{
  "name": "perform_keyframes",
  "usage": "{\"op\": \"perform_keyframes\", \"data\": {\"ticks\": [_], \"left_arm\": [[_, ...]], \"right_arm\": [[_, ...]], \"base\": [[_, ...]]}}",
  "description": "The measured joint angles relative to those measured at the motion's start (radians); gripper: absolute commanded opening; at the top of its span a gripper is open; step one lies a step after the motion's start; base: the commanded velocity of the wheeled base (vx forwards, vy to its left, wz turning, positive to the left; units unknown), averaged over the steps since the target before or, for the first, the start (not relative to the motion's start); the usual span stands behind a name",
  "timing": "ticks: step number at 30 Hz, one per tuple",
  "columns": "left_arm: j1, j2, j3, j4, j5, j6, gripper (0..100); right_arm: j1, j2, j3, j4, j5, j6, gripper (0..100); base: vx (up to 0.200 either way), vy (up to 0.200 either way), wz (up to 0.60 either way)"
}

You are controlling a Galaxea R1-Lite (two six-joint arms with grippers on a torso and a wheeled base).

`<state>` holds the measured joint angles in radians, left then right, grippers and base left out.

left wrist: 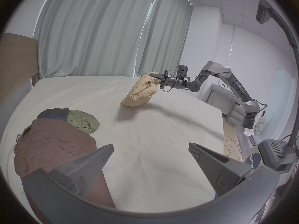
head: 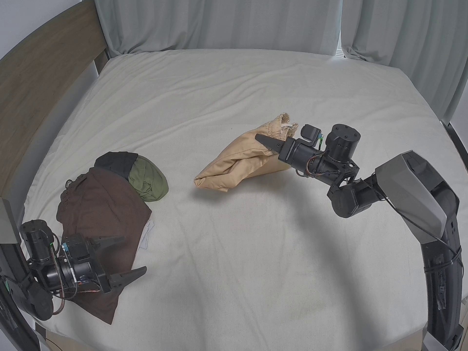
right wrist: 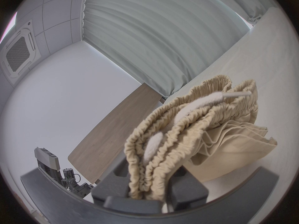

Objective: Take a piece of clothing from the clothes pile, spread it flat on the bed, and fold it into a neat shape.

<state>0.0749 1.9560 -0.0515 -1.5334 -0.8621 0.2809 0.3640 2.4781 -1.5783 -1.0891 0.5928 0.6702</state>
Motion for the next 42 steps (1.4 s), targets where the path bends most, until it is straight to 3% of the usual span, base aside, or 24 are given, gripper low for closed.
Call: {"op": "perform_keyframes", "data": {"ticks": [17,30,42], "left_arm": [[-0.004,0.007,0.006,0.000,0.000,0.000,100],[-0.006,0.011,0.021,0.000,0.000,0.000,100],[-0.006,0.018,0.030,0.000,-0.001,0.000,100]], "right_arm": [[-0.003,-0.005,-0.129,0.041,-0.001,0.040,0],[-0.021,0.102,-0.383,0.155,-0.003,0.041,0],[-0.048,0.215,-0.364,0.137,-0.009,0.036,0]], "base": [[0.000,0.000,0.00],[0.000,0.000,0.00],[0.000,0.000,0.00]]}}
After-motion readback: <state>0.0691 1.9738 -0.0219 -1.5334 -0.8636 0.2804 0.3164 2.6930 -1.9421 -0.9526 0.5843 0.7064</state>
